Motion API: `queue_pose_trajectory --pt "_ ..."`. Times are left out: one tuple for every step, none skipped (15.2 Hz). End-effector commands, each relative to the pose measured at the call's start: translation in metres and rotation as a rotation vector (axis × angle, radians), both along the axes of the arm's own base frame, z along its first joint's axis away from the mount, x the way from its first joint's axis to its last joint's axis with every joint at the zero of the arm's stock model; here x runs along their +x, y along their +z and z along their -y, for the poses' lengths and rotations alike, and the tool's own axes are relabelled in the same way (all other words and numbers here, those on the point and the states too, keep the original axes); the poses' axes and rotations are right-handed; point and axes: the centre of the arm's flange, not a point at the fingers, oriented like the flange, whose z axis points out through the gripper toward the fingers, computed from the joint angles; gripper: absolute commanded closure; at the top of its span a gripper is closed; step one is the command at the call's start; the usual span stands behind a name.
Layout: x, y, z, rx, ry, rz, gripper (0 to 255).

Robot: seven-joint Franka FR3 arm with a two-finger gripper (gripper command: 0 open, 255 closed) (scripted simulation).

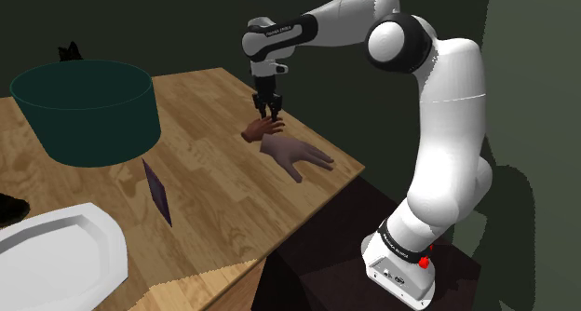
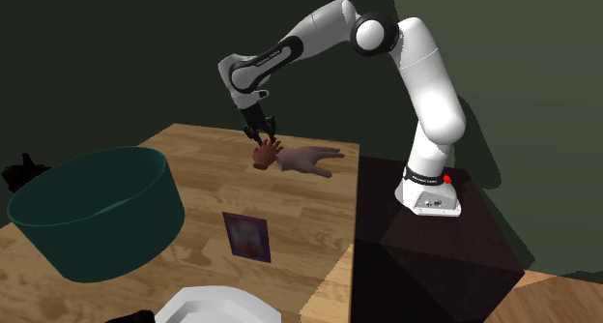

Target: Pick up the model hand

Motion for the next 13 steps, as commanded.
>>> queue_pose_trajectory --pt "0.000 0.011 0.000 0.000 0.000 -0.001 255" --pt "0.000 0.016 0.000 0.000 0.000 -0.001 255" --pt "0.000 0.021 0.000 0.000 0.000 -0.001 255" --pt "0.000 0.027 0.000 0.000 0.000 -0.001 255" --pt "0.000 0.032 0.000 0.000 0.000 -0.001 255" --pt "0.000 0.037 0.000 0.000 0.000 -0.001 255" --pt "0.000 0.042 0.000 0.000 0.000 -0.001 255" --pt "0.000 0.048 0.000 0.000 0.000 -0.001 255" --pt "0.000 0.053 0.000 0.000 0.000 -0.001 255" --pt "0.000 0.058 0.000 0.000 0.000 -0.001 255" --pt "0.000 0.064 0.000 0.000 0.000 -0.001 255" --pt "0.000 0.064 0.000 0.000 0.000 -0.001 255" --pt "0.000 0.064 0.000 0.000 0.000 -0.001 255"
